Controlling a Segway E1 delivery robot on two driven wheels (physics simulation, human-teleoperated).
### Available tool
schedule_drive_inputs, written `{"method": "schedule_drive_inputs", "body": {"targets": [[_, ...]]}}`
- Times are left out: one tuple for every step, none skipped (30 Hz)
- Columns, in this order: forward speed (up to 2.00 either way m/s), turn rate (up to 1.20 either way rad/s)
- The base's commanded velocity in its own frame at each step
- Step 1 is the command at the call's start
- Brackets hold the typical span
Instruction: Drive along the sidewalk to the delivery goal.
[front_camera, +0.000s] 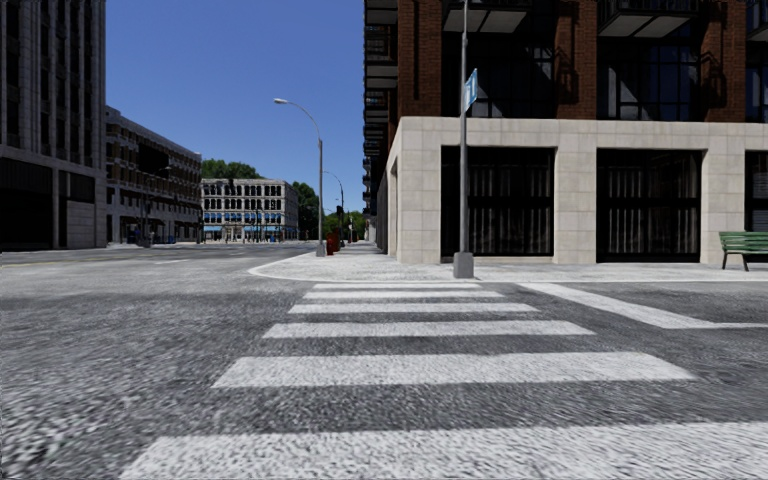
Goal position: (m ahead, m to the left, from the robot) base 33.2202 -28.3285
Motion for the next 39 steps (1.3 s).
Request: {"method": "schedule_drive_inputs", "body": {"targets": [[1.5, 0.0], [1.5, 0.0], [1.5, 0.0], [1.52, 0.0], [1.53, 0.0], [1.54, 0.0], [1.55, 0.0], [1.55, 0.0], [1.55, 0.0], [1.55, 0.0], [1.55, 0.0], [1.55, 0.0], [1.57, 0.0], [1.57, 0.0], [1.58, 0.0], [1.61, 0.0], [2.0, 0.0], [2.0, 0.0], [2.0, 0.0], [2.0, 0.0], [2.0, 0.0], [2.0, 0.0], [2.0, 0.0], [2.0, 0.0], [2.0, 0.0], [2.0, 0.0], [2.0, 0.0], [2.0, 0.0], [2.0, 0.0], [2.0, 0.0], [2.0, 0.0], [2.0, 0.0], [2.0, 0.0], [2.0, -0.08], [2.0, -0.08], [2.0, -0.17], [2.0, -0.2], [2.0, -0.21], [2.0, -0.21]]}}
